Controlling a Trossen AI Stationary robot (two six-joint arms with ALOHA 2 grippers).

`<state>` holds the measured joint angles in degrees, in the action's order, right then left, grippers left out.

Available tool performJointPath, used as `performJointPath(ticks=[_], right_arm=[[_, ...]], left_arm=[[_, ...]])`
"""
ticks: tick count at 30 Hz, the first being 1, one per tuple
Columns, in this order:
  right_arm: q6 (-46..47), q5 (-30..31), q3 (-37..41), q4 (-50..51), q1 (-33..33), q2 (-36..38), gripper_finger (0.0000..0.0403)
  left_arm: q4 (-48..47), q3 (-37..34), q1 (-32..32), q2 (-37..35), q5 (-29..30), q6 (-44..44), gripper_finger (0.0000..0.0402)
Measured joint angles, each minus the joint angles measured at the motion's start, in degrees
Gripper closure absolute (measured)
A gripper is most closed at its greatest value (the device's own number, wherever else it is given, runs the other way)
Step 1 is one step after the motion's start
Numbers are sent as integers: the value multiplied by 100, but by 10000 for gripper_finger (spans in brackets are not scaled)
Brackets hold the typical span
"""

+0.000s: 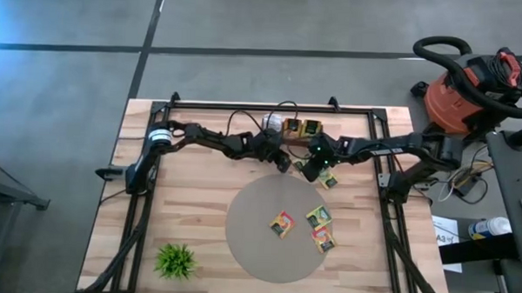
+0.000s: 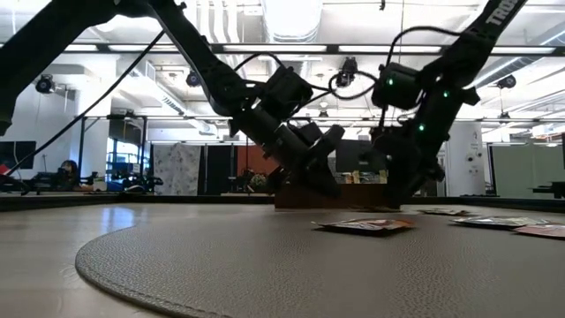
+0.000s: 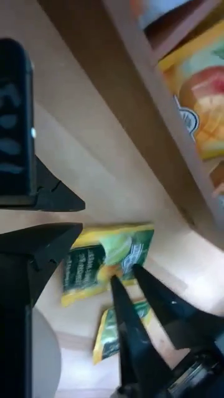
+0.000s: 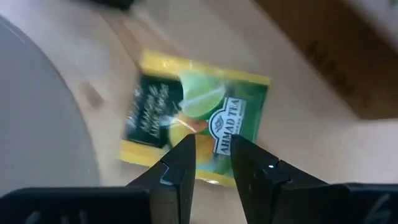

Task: Pick & Place Tea
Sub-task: Put the yellow tea bag into the right section of the wooden organizer

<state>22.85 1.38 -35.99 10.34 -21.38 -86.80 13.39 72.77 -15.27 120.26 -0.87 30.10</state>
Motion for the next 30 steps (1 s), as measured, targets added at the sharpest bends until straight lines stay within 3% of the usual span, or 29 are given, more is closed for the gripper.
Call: performJointPath(ticks=[6, 14, 23, 30], right_arm=[[127, -406, -44, -197, 38, -396, 307], [417, -507, -47, -411, 98, -394, 320], [894, -439, -67, -396, 117, -396, 316], [1347, -306, -67, -455, 163, -403, 321]], left_arm=[[-22, -7, -6, 195, 49, 549, 367], [-41, -2, 18, 193, -139, 692, 367], [-366, -2, 38, 69, -818, 1097, 367], [-698, -51, 12, -489, -232, 1088, 367]])
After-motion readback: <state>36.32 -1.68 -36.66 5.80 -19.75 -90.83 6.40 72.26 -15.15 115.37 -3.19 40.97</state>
